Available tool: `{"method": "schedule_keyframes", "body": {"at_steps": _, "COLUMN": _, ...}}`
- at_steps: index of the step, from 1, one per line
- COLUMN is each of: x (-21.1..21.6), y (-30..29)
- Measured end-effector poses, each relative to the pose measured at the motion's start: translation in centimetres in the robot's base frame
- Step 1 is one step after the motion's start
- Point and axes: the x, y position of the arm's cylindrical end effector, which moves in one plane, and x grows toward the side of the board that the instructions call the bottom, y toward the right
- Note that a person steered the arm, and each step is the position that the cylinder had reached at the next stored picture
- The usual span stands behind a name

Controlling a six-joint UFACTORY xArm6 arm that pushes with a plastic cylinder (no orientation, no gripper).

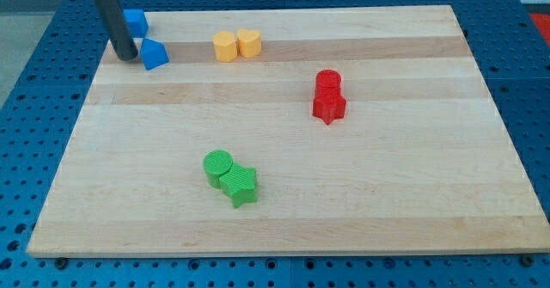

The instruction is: Place the blue triangle right to the blue cube

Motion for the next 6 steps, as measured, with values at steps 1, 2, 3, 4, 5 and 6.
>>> {"method": "schedule_keyframes", "body": {"at_steps": 1, "x": 2.6, "y": -0.1}}
{"method": "schedule_keyframes", "body": {"at_steps": 2, "x": 3.8, "y": 1.6}}
{"method": "schedule_keyframes", "body": {"at_steps": 3, "x": 3.1, "y": 3.6}}
{"method": "schedule_keyframes", "body": {"at_steps": 4, "x": 0.0, "y": 4.4}}
{"method": "schedule_keyframes", "body": {"at_steps": 5, "x": -2.0, "y": 5.5}}
{"method": "schedule_keyframes", "body": {"at_steps": 6, "x": -2.1, "y": 5.7}}
